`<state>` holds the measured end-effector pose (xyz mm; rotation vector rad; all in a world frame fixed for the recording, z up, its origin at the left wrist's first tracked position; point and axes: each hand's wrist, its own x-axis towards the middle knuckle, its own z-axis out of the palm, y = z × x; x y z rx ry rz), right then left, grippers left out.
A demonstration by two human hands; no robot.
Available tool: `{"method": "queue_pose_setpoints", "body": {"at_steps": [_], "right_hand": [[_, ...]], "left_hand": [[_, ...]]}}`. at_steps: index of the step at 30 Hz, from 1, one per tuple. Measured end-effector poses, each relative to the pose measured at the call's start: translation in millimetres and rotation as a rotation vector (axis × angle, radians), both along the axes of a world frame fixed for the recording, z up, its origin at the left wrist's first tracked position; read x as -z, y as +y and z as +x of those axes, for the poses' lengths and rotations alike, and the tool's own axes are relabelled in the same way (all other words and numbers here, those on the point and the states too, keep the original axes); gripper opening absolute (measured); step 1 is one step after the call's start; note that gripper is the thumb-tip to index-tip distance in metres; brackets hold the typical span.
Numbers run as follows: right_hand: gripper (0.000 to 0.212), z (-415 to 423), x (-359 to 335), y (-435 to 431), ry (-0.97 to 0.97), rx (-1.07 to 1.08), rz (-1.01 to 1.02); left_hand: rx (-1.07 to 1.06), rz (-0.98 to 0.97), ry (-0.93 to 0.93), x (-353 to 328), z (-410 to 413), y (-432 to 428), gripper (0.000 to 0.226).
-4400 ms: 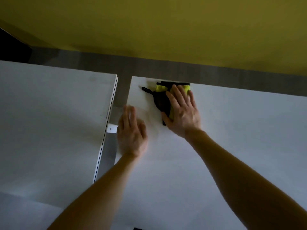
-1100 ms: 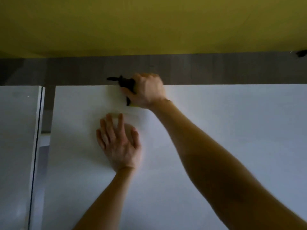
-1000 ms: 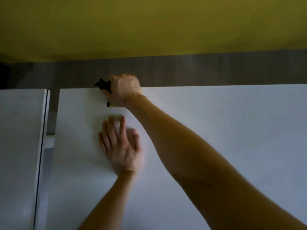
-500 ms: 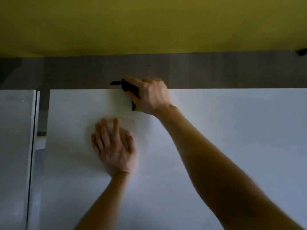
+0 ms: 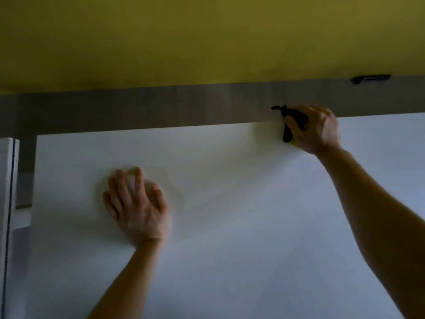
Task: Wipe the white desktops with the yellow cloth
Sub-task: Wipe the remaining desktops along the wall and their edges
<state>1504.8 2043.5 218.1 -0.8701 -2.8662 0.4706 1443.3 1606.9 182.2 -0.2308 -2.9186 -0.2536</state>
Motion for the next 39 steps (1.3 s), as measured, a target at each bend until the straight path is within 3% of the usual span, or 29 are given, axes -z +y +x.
{"method": "queue_pose_setpoints", "body": {"at_steps": [2,7,10,14,20,23,27,30,34,39], "right_hand": [[0.041,-26,4,-33,0.018,0.005,-0.014],[0.044,-147,-9,-190,-0.082,-0.431,-0.153],[0.042,-158,-14,-219,-0.131,-0.513,-0.212],[0.043,-75,3,-104,0.09,-0.446,-0.165],[0.047,88,-14,144,-0.016,0.045,0.03],[0.042,77,-1,128,-0.02,0.115,0.055],[0.045,-33,-3,-8,-0.003,-0.232,-0.069],[0.044,-78,-7,-69,-0.129,-0.474,-0.207],[0.039,-21,6,13,0.052,-0.474,-0.219],[0.04,107,-6,178,0.032,-0.066,-0.025]], "left_hand": [[0.01,-0.007,-0.012,0,-2,0,0.056],[0.056,-0.073,-0.014,-3,1,4,0.045],[0.108,-0.046,0.027,-8,3,14,0.042],[0.077,-0.028,0.033,-15,22,64,0.044],[0.225,0.058,-0.073,-22,80,202,0.048],[0.208,0.064,-0.09,-13,96,229,0.051],[0.2,-0.024,-0.088,-5,94,229,0.058],[0.162,-0.058,-0.116,-8,98,232,0.058],[0.178,-0.052,-0.076,-5,95,228,0.057],[0.187,0.004,-0.045,-9,98,233,0.055]]}}
